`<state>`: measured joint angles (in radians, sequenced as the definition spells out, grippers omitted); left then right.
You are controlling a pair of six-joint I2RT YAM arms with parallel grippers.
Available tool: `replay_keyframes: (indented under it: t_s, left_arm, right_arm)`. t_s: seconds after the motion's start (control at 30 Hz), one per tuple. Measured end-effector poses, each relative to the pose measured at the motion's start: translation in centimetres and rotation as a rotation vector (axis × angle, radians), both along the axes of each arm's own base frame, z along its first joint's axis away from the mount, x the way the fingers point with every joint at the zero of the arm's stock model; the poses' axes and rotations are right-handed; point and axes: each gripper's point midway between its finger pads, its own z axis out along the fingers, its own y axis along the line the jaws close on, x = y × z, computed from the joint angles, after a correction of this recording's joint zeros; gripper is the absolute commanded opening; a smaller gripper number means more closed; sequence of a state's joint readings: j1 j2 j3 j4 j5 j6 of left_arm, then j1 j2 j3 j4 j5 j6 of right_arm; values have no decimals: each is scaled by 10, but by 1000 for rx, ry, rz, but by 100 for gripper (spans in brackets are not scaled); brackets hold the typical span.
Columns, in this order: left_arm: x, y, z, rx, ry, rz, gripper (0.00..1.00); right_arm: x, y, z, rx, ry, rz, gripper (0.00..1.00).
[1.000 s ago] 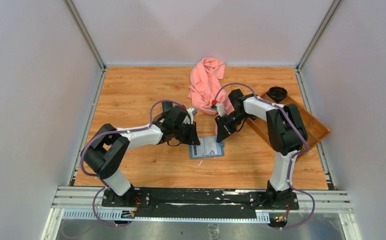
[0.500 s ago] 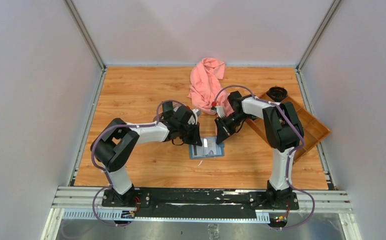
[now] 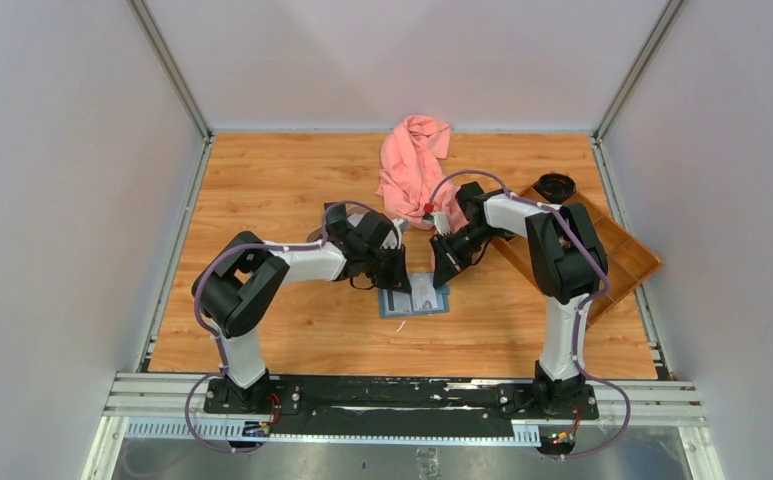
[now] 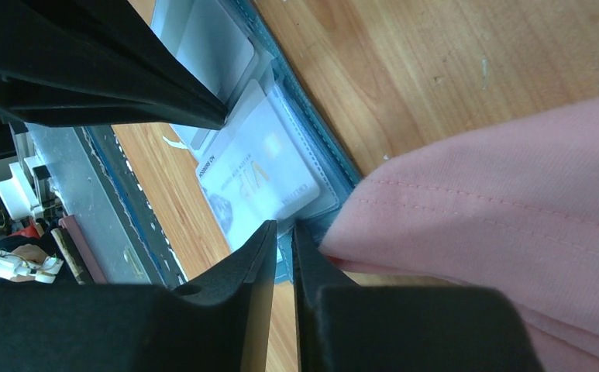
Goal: Put the credit cards into the card holder
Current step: Close the card holder at the center of the board.
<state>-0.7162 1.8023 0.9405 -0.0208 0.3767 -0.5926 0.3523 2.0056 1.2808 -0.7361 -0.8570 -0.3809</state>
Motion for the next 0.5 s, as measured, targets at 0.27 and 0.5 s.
replay_keyframes:
  t_s: [0.27, 0.5]
  left_arm:
    - [-1, -3, 0, -15, 25, 22, 10]
    - [-3, 2, 10, -19, -6, 41, 18]
  right_arm:
    - [-2, 2, 4, 20, 12, 1, 32]
    - [1, 0, 28, 76, -97, 43, 39]
